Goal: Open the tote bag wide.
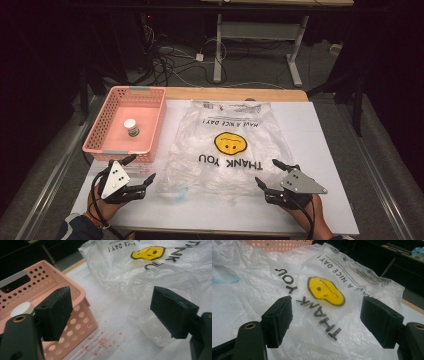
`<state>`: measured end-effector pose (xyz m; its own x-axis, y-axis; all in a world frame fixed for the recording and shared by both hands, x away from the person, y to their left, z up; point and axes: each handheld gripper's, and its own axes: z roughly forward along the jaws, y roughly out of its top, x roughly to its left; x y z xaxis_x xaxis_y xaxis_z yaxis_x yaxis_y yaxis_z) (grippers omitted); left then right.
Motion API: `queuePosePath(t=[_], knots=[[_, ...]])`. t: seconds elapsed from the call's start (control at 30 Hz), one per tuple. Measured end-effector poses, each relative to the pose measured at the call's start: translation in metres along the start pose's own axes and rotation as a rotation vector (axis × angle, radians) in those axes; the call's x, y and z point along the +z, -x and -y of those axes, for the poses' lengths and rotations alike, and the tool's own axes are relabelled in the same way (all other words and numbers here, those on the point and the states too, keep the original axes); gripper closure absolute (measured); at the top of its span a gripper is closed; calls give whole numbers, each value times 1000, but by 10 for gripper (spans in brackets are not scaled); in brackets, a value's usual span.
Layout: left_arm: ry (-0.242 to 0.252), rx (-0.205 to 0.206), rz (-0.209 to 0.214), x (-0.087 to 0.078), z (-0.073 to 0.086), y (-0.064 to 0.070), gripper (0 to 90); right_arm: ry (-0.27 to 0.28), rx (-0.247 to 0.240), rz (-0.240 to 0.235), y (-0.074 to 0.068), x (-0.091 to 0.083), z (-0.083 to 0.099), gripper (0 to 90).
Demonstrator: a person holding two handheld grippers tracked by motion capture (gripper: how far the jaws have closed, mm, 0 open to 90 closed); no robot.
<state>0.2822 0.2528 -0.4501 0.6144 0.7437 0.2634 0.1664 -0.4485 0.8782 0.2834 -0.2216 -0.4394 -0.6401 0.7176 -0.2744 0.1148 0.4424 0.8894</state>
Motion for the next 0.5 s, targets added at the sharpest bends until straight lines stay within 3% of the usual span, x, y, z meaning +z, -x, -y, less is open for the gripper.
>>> queuePosePath(t=[0.33, 0.5], knots=[[-34, 16, -14, -4, 4, 2, 176, -13, -8, 1, 4, 2, -5, 304], [-66, 13, -22, -5, 8, 1, 179, -1, -11, 16, 20, 9, -13, 320]])
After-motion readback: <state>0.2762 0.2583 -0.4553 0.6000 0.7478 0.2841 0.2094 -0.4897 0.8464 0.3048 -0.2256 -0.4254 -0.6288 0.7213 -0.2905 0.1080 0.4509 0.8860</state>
